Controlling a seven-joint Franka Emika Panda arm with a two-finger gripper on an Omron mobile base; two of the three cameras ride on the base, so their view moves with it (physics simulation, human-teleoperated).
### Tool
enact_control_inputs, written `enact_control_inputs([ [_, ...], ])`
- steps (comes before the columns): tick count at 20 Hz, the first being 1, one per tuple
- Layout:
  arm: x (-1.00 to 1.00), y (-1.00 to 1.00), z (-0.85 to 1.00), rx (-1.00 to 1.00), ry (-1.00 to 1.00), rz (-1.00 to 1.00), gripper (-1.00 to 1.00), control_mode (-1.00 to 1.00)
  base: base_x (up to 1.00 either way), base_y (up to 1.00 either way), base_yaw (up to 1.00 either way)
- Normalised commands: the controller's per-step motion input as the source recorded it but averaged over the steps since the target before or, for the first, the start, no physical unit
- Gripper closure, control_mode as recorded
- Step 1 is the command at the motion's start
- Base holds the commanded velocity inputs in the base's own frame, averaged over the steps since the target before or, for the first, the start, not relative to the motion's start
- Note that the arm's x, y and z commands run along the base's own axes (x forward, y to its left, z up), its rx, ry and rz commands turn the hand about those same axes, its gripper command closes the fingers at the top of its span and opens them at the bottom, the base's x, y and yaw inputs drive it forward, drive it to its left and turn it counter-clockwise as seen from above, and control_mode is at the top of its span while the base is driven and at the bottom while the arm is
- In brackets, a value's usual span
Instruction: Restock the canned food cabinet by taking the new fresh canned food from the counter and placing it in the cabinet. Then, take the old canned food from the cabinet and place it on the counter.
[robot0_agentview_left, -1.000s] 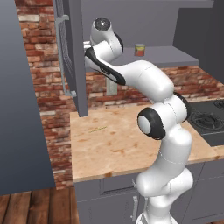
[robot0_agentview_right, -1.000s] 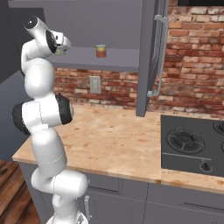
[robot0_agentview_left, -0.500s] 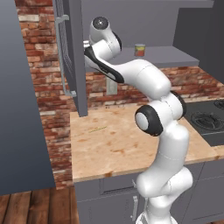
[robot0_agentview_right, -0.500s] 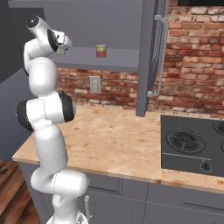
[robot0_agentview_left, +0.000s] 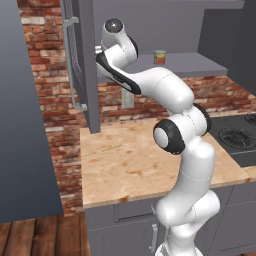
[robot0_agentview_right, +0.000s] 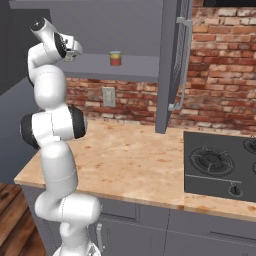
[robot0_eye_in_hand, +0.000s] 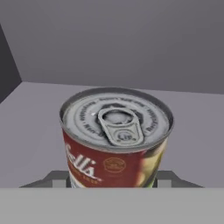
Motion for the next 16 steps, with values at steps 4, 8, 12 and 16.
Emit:
enact_control_inputs([
  [4, -0.12, -0.05, 0.0, 0.0, -0.01, 0.0, 1.0, -1.0, 0.0, 0.0, 0.0],
  [8, -0.65, -0.22, 0.0, 0.04, -0.14, 0.0, 1.0, -1.0, 0.0, 0.0, 0.0],
  [12, -0.88, -0.23, 0.24, 0.14, -0.37, 0.0, 1.0, -1.0, 0.0, 0.0, 0.0],
  [16, -1.0, -0.49, 0.32, 0.09, -0.18, 0.05, 1.0, -1.0, 0.0, 0.0, 0.0],
])
